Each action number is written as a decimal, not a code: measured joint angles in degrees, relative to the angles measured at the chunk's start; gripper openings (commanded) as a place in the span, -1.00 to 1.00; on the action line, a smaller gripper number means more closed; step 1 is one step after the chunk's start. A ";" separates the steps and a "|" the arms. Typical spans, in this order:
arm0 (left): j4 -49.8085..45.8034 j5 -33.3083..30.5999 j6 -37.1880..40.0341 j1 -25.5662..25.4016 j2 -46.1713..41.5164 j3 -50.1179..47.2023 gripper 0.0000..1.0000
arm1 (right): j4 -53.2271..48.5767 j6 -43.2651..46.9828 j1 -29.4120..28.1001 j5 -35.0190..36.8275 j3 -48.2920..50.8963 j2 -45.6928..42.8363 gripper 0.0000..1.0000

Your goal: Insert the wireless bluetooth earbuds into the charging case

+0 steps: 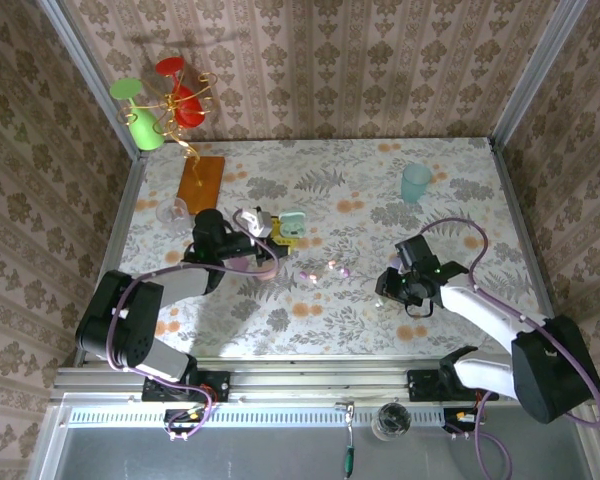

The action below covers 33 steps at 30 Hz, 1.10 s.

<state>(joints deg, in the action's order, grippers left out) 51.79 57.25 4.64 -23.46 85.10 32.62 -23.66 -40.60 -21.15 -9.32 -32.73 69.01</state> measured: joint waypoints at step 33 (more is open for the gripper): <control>-4.98 0.52 1.20 -2.62 -0.02 0.11 -0.36 | -2.16 4.31 -1.42 -1.16 -1.36 2.19 -0.64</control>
<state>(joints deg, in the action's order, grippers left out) 46.81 57.78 5.85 -26.09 85.08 32.73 -25.82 -36.29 -22.57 -10.48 -34.09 71.20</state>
